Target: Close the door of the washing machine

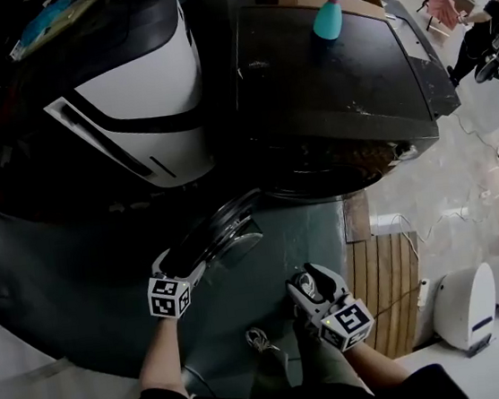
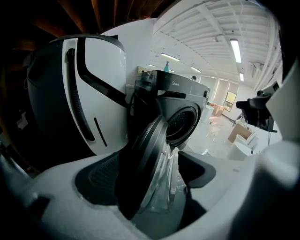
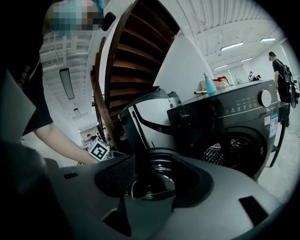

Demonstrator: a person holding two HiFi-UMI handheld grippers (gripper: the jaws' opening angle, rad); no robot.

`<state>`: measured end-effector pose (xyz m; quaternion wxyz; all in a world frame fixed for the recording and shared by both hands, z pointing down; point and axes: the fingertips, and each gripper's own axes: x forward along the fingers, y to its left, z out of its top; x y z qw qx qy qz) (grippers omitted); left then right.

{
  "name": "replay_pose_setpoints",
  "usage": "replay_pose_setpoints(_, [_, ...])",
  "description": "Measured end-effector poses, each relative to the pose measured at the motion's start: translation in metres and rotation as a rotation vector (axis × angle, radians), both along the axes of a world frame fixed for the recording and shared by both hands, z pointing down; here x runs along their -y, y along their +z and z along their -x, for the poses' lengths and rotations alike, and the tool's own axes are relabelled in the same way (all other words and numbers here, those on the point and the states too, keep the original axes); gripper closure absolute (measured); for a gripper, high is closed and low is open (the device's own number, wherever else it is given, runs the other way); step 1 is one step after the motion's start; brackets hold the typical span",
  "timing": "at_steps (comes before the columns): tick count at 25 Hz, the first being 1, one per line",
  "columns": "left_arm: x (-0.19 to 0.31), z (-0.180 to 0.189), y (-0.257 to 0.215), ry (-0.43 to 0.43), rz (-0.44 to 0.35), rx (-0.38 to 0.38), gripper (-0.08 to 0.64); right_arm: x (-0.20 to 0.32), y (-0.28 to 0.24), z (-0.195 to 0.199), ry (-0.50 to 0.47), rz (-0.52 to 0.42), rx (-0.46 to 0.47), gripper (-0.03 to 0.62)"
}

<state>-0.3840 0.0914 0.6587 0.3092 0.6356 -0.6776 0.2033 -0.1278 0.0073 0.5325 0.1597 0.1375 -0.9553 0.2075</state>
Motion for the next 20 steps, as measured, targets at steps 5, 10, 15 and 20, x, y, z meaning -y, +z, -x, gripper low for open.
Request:
replay_pose_setpoints(5, [0.0, -0.002, 0.005, 0.041, 0.039, 0.011, 0.163, -0.003, 0.014, -0.015, 0.028, 0.033, -0.004, 0.376])
replay_pose_setpoints(10, [-0.003, -0.008, 0.006, 0.077, 0.076, -0.016, 0.164, -0.005, 0.023, -0.026, 0.053, 0.051, -0.004, 0.376])
replay_pose_setpoints(15, [-0.009, -0.026, 0.006, 0.126, 0.116, -0.058, 0.185, -0.002, 0.029, -0.038, 0.093, 0.056, 0.007, 0.377])
replay_pose_setpoints(20, [-0.017, -0.054, 0.004, 0.182, 0.146, -0.107, 0.192, -0.003, 0.033, -0.055, 0.143, 0.072, 0.009, 0.379])
